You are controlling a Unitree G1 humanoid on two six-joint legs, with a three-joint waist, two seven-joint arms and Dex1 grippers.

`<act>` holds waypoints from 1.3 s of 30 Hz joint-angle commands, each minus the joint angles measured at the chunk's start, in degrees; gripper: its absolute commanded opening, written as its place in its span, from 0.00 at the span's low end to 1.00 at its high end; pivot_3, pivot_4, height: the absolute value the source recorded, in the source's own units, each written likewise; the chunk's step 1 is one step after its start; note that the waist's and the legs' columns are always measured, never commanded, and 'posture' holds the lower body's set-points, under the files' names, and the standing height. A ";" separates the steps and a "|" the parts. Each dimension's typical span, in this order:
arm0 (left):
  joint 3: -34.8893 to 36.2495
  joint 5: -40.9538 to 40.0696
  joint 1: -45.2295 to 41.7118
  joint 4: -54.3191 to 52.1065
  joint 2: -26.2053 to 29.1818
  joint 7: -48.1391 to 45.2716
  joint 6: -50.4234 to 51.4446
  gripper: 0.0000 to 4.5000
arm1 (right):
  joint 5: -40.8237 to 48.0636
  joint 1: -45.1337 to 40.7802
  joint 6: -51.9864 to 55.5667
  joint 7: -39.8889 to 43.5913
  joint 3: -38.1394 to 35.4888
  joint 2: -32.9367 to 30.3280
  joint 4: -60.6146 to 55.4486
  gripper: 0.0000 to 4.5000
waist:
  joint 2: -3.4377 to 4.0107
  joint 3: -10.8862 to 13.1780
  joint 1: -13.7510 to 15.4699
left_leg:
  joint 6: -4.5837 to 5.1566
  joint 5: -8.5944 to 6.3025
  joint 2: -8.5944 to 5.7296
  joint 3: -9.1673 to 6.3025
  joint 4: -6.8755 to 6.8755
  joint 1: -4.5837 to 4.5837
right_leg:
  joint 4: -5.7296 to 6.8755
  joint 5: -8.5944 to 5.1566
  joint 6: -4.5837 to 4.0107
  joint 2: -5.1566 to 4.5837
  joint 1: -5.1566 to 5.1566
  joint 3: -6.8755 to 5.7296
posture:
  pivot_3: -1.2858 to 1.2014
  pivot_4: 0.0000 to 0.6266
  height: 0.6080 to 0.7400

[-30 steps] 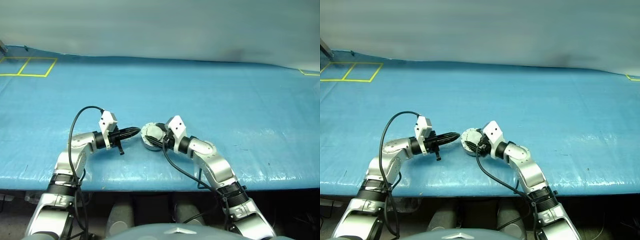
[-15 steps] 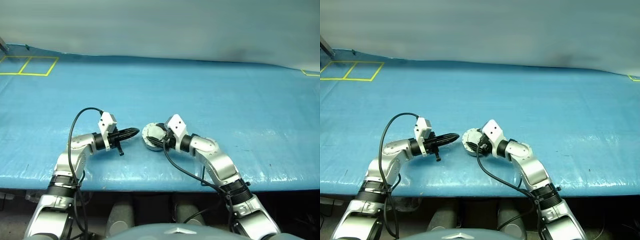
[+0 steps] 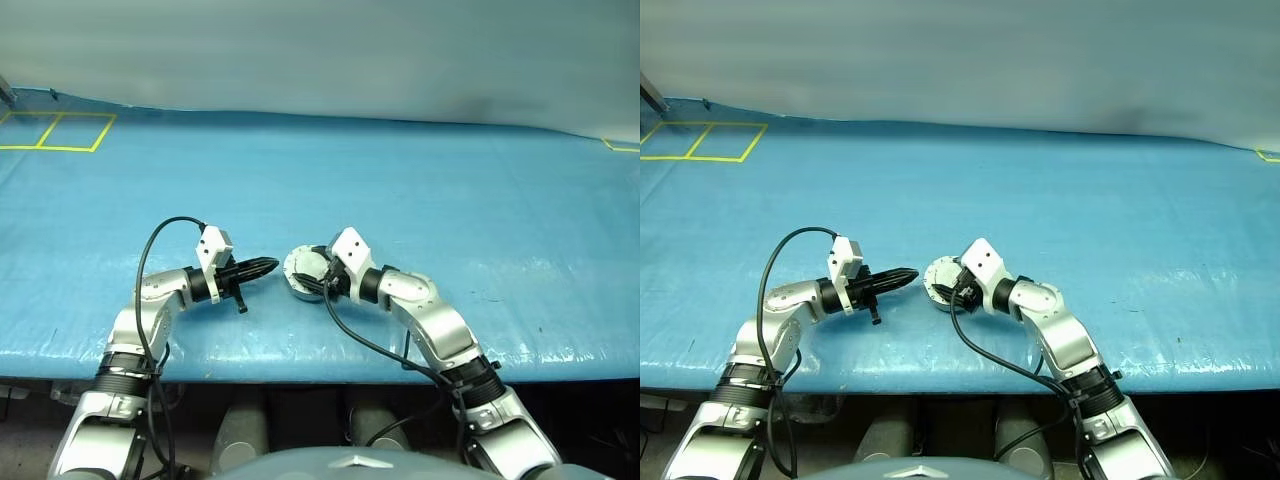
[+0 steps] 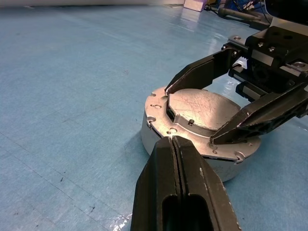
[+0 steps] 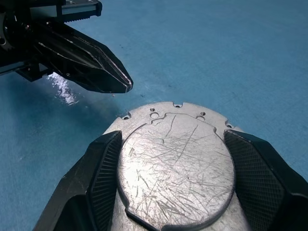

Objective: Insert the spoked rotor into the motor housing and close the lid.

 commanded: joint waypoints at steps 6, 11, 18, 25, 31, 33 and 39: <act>0.90 -0.54 -0.32 -0.52 0.06 -0.83 -1.06 0.00 | -0.75 -1.27 -1.08 0.66 -0.76 -1.47 -1.18 0.68 | 0.00 0.00 0.02 | 0.00 0.00 0.00 0.00 0.00 0.00 | 0.00 0.00 0.00 0.00 0.00 0.00 | 0.52 0.24 1.00; 0.94 -0.66 -0.27 -0.64 -0.11 -0.79 -0.84 0.00 | -1.82 -1.00 -1.59 0.34 0.19 -1.26 0.27 0.68 | 0.00 0.00 0.02 | 0.00 0.00 0.00 0.00 0.00 -0.01 | -0.01 0.00 0.00 0.00 0.00 0.00 | 0.52 0.24 1.00; 1.06 -2.31 -0.45 -2.09 -1.08 -0.58 1.23 0.00 | -3.31 -0.20 -1.90 -0.42 1.40 -0.08 4.04 0.68 | -0.01 -0.01 -0.14 | 0.00 0.00 0.01 0.01 0.01 0.08 | 0.02 0.00 0.01 0.01 0.05 0.00 | 0.52 0.24 1.00; -0.17 -3.26 -1.26 -2.42 -2.43 -1.44 3.06 0.00 | -3.20 -0.10 -2.17 -0.52 1.11 -0.05 4.40 0.68 | -0.02 -0.01 -0.19 | 0.00 0.00 0.04 0.01 0.01 0.28 | 0.06 -0.01 0.01 0.01 0.18 0.00 | 0.52 0.24 1.00; -2.85 1.52 -2.54 0.64 -3.04 0.50 0.44 0.00 | -3.06 -0.11 -2.20 -0.96 0.69 0.06 3.73 0.68 | -0.02 -0.02 -0.18 | 0.00 0.00 0.03 0.02 0.01 0.28 | 0.06 0.00 0.00 0.01 0.19 0.00 | 0.52 0.24 1.00; -3.39 2.23 -2.79 1.17 -3.30 1.01 0.77 0.00 | -2.96 -0.02 -2.21 -1.12 0.61 0.13 3.45 0.68 | -0.02 -0.02 -0.18 | 0.00 0.00 0.03 0.02 0.01 0.28 | 0.06 0.00 0.01 0.02 0.19 0.00 | 0.52 0.24 1.00; -5.86 6.26 -2.71 2.72 -2.66 1.56 -0.27 0.00 | -1.54 0.25 0.24 -2.57 -0.96 1.21 2.13 0.68 | -0.03 -0.04 -0.07 | 0.00 0.00 0.03 0.01 0.03 0.35 | 0.05 0.00 0.00 0.01 0.22 0.00 | 0.52 0.24 1.00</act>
